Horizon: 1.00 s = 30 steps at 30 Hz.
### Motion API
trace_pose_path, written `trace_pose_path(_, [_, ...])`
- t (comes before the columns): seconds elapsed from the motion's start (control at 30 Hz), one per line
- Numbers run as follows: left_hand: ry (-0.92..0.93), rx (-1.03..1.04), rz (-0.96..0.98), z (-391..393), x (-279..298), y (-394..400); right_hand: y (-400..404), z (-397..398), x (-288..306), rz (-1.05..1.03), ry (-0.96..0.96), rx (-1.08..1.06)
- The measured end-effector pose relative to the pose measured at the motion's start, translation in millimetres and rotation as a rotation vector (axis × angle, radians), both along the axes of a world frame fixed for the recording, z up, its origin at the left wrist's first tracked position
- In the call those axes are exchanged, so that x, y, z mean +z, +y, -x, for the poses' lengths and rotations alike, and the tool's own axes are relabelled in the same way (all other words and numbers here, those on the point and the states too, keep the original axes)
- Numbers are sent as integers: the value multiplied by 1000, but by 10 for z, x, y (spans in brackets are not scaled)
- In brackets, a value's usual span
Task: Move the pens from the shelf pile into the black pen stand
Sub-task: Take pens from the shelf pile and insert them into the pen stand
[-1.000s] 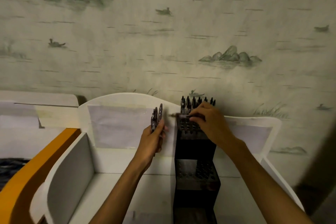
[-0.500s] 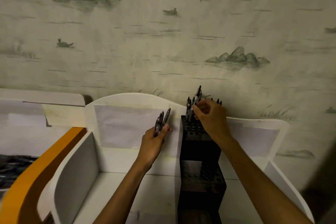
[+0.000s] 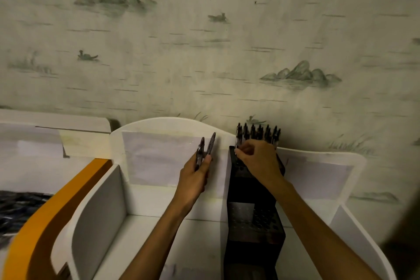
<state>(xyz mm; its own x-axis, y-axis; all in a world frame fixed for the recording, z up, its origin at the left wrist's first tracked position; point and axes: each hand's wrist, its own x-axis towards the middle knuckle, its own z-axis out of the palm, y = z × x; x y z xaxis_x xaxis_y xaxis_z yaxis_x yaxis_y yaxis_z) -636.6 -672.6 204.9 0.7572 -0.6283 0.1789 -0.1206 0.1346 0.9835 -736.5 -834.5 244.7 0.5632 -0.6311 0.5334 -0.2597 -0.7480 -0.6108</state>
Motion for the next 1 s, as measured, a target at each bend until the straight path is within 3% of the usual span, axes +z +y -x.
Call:
trace_pose_path(0.33, [26, -51, -52, 54, 5, -12, -6, 106, -27, -1, 15, -27])
trace_pose_path(0.53, [28, -116, -17, 126, 56, -27, 86, 248, 55, 202, -109, 110])
trace_pose_path(0.7, [-61, -52, -57, 168, 87, -80, 150, 265, 112, 449, -53, 249])
trace_pose_path(1.0, [-112, -63, -80, 203, 99, -107, 73, 227, 70, 456, 93, 361])
